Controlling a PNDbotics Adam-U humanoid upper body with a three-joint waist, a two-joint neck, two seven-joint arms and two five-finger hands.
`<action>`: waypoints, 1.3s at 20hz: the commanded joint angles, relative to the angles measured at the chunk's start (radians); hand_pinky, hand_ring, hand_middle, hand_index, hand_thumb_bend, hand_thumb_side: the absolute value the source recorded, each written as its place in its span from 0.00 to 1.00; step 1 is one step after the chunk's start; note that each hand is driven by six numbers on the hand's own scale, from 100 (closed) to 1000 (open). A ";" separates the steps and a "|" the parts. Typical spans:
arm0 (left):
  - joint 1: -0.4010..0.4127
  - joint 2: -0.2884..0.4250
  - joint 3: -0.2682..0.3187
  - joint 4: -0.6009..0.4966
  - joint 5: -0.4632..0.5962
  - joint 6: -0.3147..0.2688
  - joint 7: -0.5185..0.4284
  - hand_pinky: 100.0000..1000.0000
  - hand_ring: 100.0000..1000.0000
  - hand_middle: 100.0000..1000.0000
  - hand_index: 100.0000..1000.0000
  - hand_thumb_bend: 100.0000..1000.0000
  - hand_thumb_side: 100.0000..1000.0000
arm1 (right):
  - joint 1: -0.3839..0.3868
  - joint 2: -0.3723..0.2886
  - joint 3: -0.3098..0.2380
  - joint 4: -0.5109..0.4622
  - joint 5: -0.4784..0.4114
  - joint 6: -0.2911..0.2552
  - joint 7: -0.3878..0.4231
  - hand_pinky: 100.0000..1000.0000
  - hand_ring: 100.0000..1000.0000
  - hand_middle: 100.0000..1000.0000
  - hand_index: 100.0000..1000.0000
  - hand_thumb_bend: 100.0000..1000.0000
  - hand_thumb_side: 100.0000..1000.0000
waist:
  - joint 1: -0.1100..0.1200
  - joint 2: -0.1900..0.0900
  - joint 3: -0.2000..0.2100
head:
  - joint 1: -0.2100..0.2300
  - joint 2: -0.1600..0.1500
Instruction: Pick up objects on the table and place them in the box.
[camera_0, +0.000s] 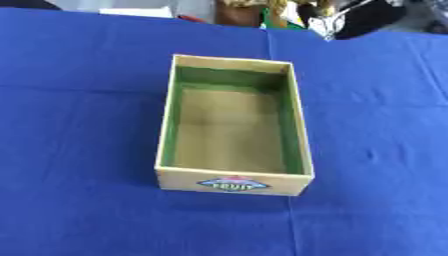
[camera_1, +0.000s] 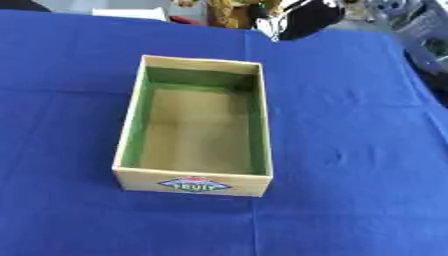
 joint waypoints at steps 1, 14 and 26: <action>-0.012 0.004 -0.005 -0.017 0.006 -0.002 -0.010 0.45 0.51 0.48 0.65 0.00 0.40 | -0.052 0.039 0.041 -0.007 -0.028 -0.013 0.034 0.74 0.65 0.37 0.45 0.00 0.45 | 0.003 -0.019 0.001 | -0.014 -0.001; -0.005 -0.002 -0.003 -0.017 0.008 -0.001 -0.012 0.45 0.51 0.48 0.65 0.00 0.40 | -0.143 0.269 0.202 0.189 0.022 -0.049 0.168 0.74 0.66 0.38 0.47 0.00 0.44 | 0.003 -0.021 -0.005 | -0.008 0.000; -0.003 -0.005 -0.004 -0.017 0.009 0.001 -0.017 0.45 0.51 0.49 0.65 0.00 0.40 | -0.115 0.292 0.244 0.240 0.007 -0.074 0.209 0.74 0.65 0.38 0.47 0.00 0.43 | 0.003 -0.019 -0.005 | -0.009 0.002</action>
